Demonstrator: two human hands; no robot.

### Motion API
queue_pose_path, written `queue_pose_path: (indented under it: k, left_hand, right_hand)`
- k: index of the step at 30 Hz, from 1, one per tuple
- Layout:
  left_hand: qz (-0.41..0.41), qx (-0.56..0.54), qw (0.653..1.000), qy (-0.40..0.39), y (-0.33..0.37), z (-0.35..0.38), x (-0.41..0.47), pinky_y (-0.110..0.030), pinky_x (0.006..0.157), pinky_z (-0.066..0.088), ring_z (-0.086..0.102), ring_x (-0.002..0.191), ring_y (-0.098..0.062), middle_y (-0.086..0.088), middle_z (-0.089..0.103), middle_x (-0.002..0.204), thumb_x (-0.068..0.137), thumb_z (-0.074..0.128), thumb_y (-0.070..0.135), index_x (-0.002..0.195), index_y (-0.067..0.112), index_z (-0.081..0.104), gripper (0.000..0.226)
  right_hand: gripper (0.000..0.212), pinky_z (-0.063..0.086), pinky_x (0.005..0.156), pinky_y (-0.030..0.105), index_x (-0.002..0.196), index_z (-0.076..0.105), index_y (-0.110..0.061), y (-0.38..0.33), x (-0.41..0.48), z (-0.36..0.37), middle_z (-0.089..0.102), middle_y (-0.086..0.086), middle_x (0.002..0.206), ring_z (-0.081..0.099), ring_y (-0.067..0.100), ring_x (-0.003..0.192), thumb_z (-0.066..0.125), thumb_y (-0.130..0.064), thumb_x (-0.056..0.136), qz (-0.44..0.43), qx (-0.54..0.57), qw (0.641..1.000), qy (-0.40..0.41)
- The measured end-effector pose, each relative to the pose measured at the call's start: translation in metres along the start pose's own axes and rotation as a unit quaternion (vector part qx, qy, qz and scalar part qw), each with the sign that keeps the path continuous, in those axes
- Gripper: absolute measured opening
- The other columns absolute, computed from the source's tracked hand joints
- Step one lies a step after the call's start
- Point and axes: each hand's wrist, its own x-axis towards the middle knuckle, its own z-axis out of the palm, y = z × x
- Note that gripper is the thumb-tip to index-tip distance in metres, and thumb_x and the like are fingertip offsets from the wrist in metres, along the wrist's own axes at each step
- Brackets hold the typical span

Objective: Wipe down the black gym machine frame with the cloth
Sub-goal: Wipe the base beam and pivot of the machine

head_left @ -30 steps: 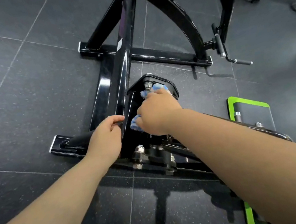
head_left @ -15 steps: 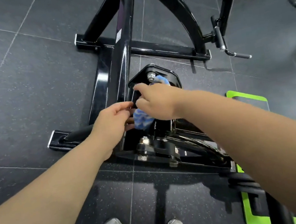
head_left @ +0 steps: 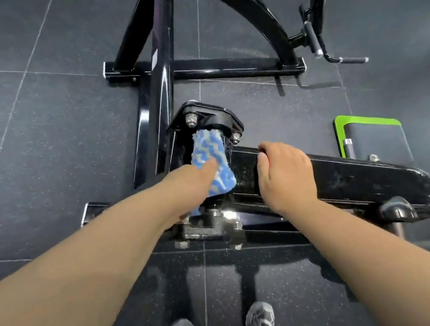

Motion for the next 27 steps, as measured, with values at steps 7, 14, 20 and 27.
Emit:
queue_pose_path:
  k: [7, 14, 20, 27]
  left_hand:
    - [0.013, -0.358, 0.929, 0.090, 0.021, -0.001, 0.036, -0.042, 0.105, 0.035, 0.046, 0.058, -0.013, 0.004, 0.058, 0.074, 0.096, 0.044, 0.039, 0.101, 0.024, 0.067, 0.028]
    - [-0.024, -0.219, 0.971, 0.097, 0.010, 0.007, 0.026, -0.032, 0.080, 0.046, 0.058, 0.088, -0.027, -0.013, 0.060, 0.097, 0.102, 0.030, 0.025, 0.101, 0.000, 0.060, 0.039]
    - [-0.019, -0.510, 0.856, 0.075, 0.029, 0.001, 0.047, -0.012, 0.036, 0.026, 0.034, 0.033, -0.005, 0.008, 0.040, 0.057, 0.096, 0.035, 0.002, 0.064, 0.026, 0.035, 0.040]
    - [-0.123, -0.320, 0.936, -0.078, 0.001, -0.004, 0.024, -0.031, 0.058, 0.052, 0.063, 0.067, -0.024, -0.006, 0.065, 0.075, 0.093, 0.050, 0.051, 0.077, 0.016, 0.061, 0.040]
  right_hand:
    - [0.044, 0.037, 0.096, 0.036, 0.100, 0.059, -0.018, 0.005, -0.003, 0.005, 0.060, -0.003, 0.088, 0.054, 0.022, 0.089, 0.019, -0.035, 0.095, -0.011, 0.015, 1.000, 0.011]
    - [0.036, 0.036, 0.098, 0.038, 0.102, 0.060, -0.017, 0.007, -0.003, 0.007, 0.062, -0.002, 0.091, 0.055, 0.023, 0.091, 0.028, -0.032, 0.095, -0.008, 0.018, 1.000, 0.016]
    - [0.034, 0.038, 0.099, 0.040, 0.102, 0.062, -0.015, 0.008, -0.002, 0.007, 0.062, 0.000, 0.091, 0.055, 0.024, 0.090, 0.032, -0.031, 0.095, -0.009, 0.036, 0.999, 0.024]
    - [0.035, 0.038, 0.102, 0.043, 0.106, 0.062, -0.014, 0.008, -0.003, 0.010, 0.064, 0.002, 0.096, 0.056, 0.026, 0.094, 0.033, -0.031, 0.095, -0.012, 0.042, 0.999, 0.026]
